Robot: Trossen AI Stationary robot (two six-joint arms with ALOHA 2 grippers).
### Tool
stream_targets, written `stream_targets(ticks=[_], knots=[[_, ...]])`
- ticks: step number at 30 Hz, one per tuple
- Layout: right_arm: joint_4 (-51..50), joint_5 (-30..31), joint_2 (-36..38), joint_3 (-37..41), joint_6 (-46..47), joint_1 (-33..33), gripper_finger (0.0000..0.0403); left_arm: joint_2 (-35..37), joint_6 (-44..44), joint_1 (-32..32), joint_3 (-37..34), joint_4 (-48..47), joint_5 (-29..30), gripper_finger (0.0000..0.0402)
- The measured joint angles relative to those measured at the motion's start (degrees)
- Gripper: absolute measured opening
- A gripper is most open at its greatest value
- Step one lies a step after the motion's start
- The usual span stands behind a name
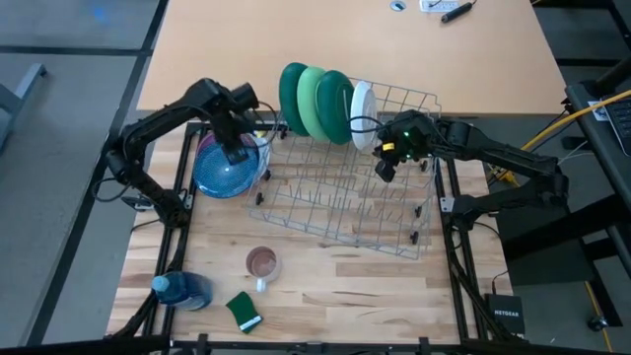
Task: Sort dishes
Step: Put the blue plate into the dishwasher rack
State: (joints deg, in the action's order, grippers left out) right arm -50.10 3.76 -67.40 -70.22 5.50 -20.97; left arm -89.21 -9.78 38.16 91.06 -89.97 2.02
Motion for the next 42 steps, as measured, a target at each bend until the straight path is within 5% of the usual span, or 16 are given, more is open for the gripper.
stream_targets(ticks=[5, 18, 26, 35, 42], knots=[[0.04, -4.55, 0.00, 0.00, -0.06, 0.00, 0.0065, 0.00, -0.34, -3.24, -1.90, -0.12, 0.01, 0.0076], [-3.02, -7.90, 0.00, 0.00, -0.04, 0.02, 0.0065, 0.71, 1.96, -11.03, -2.02, 0.02, 0.15, 0.0016], [-6.34, -7.90, 0.00, 0.02, -0.04, 0.02, 0.0065, 12.54, 9.37, -15.78, -3.30, -0.10, 2.03, 0.0003], [-6.26, -7.90, 0.00, 0.02, 0.13, 0.02, 0.0065, 26.36, 30.61, -25.14, -18.67, 2.58, 1.49, 0.0012], [-6.17, -7.90, 0.00, 0.02, 2.25, 0.02, 0.0065, 27.46, 24.91, -30.14, -27.17, 12.25, -1.27, 0.0039]])
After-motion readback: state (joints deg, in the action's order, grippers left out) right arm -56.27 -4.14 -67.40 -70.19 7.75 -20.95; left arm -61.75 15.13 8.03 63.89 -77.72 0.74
